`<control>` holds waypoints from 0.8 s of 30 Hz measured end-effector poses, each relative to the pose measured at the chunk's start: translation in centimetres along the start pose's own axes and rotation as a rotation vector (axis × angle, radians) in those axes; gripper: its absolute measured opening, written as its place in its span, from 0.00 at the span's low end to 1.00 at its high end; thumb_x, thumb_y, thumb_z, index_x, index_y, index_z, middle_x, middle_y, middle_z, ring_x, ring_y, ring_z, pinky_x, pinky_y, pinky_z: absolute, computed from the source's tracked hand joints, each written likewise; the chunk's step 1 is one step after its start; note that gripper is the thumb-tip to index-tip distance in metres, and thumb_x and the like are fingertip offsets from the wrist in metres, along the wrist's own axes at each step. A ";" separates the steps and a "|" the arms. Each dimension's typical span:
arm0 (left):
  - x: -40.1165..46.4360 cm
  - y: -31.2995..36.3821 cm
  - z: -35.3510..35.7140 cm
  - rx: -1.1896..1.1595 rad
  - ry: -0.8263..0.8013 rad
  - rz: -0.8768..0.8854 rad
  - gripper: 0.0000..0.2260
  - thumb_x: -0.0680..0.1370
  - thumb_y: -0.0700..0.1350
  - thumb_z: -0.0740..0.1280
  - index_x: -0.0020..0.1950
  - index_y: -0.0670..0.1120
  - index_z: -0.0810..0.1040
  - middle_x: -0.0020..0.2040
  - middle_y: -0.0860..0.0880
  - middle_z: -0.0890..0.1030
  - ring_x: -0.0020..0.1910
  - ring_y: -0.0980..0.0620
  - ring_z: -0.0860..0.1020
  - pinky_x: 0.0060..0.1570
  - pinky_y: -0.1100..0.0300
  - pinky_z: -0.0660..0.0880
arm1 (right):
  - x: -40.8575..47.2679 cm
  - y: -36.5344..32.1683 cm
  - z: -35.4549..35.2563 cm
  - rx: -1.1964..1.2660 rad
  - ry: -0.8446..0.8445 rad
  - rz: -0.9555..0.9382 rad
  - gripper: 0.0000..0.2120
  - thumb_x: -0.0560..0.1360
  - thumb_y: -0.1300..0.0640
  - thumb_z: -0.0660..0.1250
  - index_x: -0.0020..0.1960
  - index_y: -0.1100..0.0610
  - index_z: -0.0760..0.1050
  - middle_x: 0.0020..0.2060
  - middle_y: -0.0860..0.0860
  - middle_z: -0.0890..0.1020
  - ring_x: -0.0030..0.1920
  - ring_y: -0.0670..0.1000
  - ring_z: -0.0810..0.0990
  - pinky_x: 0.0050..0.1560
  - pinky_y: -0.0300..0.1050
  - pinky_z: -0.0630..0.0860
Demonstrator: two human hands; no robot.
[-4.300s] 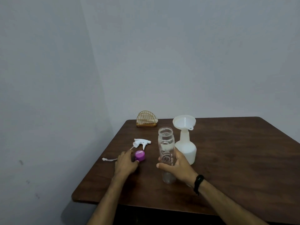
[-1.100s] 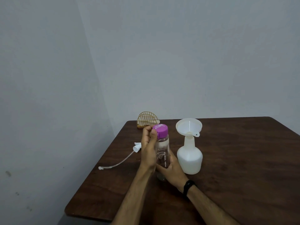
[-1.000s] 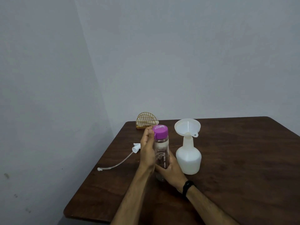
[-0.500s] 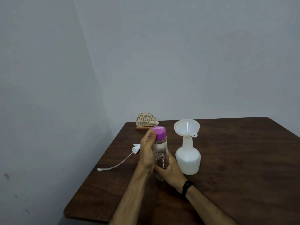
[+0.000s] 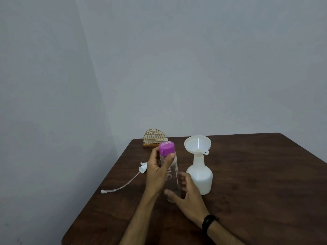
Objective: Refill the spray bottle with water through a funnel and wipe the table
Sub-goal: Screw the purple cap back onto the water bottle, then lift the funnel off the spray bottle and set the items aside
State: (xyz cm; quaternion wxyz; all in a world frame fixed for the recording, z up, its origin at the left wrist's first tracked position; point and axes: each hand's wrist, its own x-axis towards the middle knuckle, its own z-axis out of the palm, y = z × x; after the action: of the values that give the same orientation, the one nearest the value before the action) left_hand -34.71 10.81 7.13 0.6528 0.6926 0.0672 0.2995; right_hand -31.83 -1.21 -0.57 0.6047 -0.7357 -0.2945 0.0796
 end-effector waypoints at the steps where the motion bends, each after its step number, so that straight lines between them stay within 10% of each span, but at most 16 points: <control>1: 0.0 -0.1 0.1 0.009 -0.003 0.001 0.27 0.66 0.64 0.73 0.63 0.58 0.74 0.57 0.51 0.82 0.57 0.47 0.82 0.55 0.48 0.80 | -0.5 0.0 -0.4 -0.043 0.057 -0.038 0.33 0.66 0.33 0.72 0.66 0.43 0.68 0.60 0.37 0.77 0.60 0.38 0.77 0.58 0.37 0.77; 6: -0.5 -0.5 0.5 0.012 0.032 -0.005 0.29 0.65 0.65 0.72 0.63 0.58 0.74 0.58 0.51 0.82 0.57 0.48 0.82 0.59 0.43 0.79 | -2.6 -0.2 -2.5 -0.172 0.341 -0.246 0.07 0.74 0.52 0.74 0.48 0.47 0.76 0.44 0.40 0.81 0.45 0.43 0.81 0.40 0.32 0.77; 12: -0.9 -0.3 0.8 0.038 0.040 -0.023 0.25 0.68 0.63 0.71 0.62 0.61 0.72 0.59 0.54 0.80 0.59 0.51 0.80 0.59 0.48 0.78 | -1.3 -1.9 -6.5 -0.202 0.701 -0.259 0.13 0.70 0.54 0.78 0.47 0.50 0.74 0.43 0.44 0.77 0.40 0.46 0.75 0.37 0.39 0.73; 18: -1.5 -0.1 0.8 0.067 0.057 -0.022 0.38 0.65 0.68 0.70 0.72 0.54 0.70 0.65 0.50 0.78 0.64 0.47 0.78 0.63 0.42 0.76 | 2.2 -4.1 -8.7 -0.079 0.482 -0.081 0.38 0.64 0.45 0.81 0.68 0.49 0.65 0.60 0.46 0.77 0.61 0.48 0.75 0.59 0.43 0.71; 24: -1.7 -0.6 0.6 0.095 0.038 -0.021 0.35 0.69 0.63 0.71 0.73 0.54 0.68 0.67 0.50 0.78 0.65 0.49 0.77 0.64 0.44 0.75 | 4.1 -5.4 -8.7 -0.023 0.373 -0.055 0.40 0.67 0.50 0.80 0.72 0.49 0.61 0.65 0.49 0.79 0.65 0.47 0.72 0.61 0.44 0.67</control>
State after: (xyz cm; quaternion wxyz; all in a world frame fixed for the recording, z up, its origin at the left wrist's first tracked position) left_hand -35.63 9.55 6.06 0.6209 0.7162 0.1008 0.3023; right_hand -26.20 -5.80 7.70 0.6423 -0.7363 -0.1982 -0.0779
